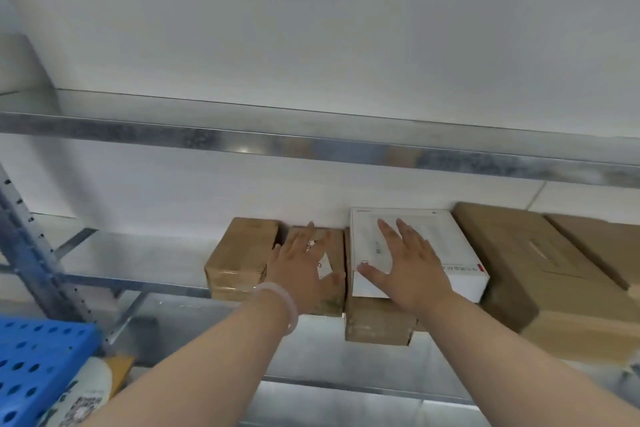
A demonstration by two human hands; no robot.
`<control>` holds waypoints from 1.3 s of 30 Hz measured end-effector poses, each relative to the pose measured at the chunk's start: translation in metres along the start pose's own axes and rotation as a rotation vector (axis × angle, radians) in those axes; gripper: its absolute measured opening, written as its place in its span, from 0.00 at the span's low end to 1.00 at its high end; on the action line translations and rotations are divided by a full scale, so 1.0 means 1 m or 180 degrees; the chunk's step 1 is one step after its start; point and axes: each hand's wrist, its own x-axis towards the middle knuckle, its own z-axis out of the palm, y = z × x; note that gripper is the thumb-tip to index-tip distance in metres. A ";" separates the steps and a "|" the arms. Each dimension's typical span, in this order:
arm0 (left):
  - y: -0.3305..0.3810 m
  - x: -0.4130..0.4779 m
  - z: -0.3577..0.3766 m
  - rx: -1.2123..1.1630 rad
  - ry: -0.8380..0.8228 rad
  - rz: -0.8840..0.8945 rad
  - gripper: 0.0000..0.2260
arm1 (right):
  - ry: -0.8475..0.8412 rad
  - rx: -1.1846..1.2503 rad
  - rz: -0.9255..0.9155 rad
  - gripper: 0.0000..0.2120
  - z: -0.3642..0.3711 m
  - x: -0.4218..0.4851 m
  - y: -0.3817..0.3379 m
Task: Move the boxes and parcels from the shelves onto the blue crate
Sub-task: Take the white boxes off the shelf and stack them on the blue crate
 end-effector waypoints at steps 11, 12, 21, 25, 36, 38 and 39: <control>0.043 0.061 0.040 -0.0057 -0.0452 0.0126 0.32 | -0.0222 -0.0013 0.1146 0.39 -0.011 0.020 0.089; 0.042 0.065 0.044 -0.0067 -0.0514 0.0157 0.32 | -0.0282 0.0016 0.1225 0.39 -0.008 0.021 0.092; 0.044 0.119 0.053 -0.0325 -0.0871 0.0211 0.31 | -0.0430 -0.0078 0.1524 0.39 0.002 0.051 0.102; 0.042 0.127 0.066 -0.0466 -0.1088 0.0107 0.33 | -0.0390 -0.0143 0.1675 0.39 0.004 0.056 0.098; 0.026 0.138 0.077 -0.1179 -0.1158 -0.0223 0.34 | -0.0784 0.0109 0.1736 0.44 -0.007 0.072 0.106; 0.028 0.138 0.082 -0.1496 -0.1072 -0.0327 0.34 | -0.0966 0.0039 0.1691 0.44 -0.008 0.077 0.109; 0.030 0.136 0.083 -0.1661 -0.1042 -0.0405 0.33 | -0.1021 0.0035 0.1676 0.45 -0.008 0.079 0.110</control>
